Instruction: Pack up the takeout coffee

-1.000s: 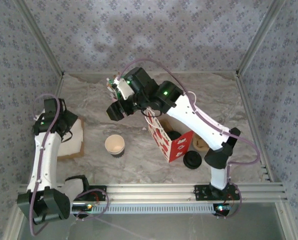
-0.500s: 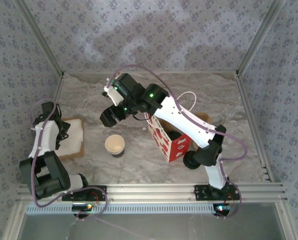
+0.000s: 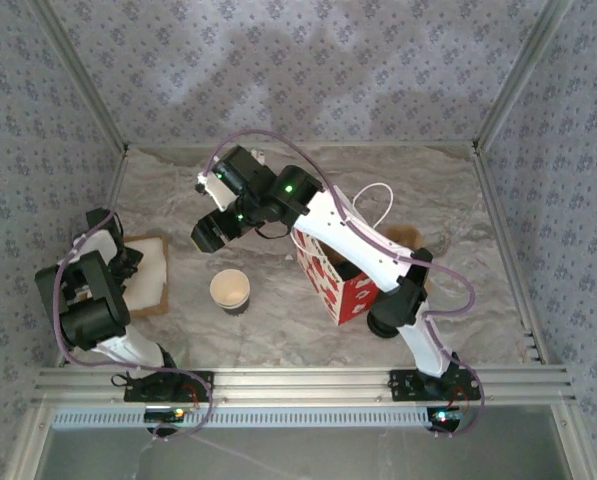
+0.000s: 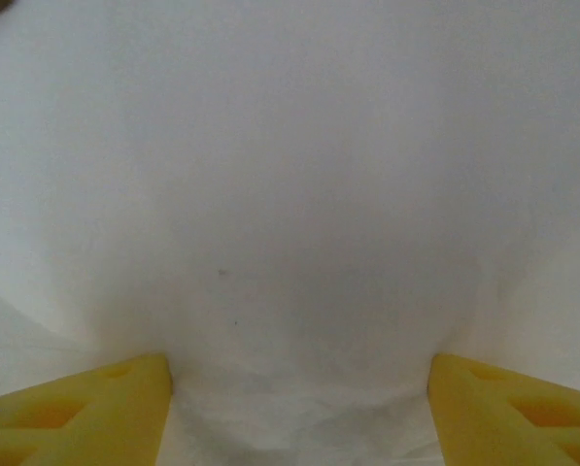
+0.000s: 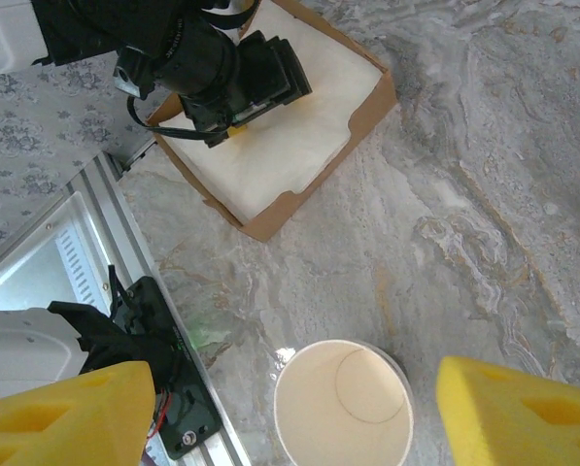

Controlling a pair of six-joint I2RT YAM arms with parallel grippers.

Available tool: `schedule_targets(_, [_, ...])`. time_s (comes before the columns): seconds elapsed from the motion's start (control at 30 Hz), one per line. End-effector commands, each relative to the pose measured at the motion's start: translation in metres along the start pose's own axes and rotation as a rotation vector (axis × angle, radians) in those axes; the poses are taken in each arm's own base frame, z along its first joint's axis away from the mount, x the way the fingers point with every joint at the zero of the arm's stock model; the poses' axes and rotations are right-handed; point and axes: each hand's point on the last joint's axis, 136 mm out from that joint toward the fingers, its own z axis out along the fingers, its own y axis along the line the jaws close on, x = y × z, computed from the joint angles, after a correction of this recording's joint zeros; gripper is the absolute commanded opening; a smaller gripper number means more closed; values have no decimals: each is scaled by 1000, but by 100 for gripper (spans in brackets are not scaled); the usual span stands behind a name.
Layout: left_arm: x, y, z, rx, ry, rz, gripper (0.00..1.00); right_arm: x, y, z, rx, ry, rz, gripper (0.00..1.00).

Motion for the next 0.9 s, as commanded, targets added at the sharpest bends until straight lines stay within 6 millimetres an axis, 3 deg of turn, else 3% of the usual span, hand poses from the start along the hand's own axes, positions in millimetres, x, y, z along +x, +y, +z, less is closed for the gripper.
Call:
schedule_targets(0.0, [-11, -18, 2, 54, -6, 20, 68, 2, 4, 1, -6, 14, 8, 78])
schedule_targets(0.23, [-6, -18, 11, 44, 15, 33, 53, 4, 3, 2, -2, 22, 10, 78])
schedule_targets(0.47, [-8, -18, 2, 55, 7, 39, 42, 5, 3, 4, -2, 25, 10, 78])
schedule_targets(0.67, [-13, -16, -11, 59, -18, 39, 38, 7, 3, 4, -1, 32, 10, 78])
schedule_targets(0.87, [-16, -16, -21, 69, -32, 40, 40, 7, 5, 4, -1, 34, 7, 78])
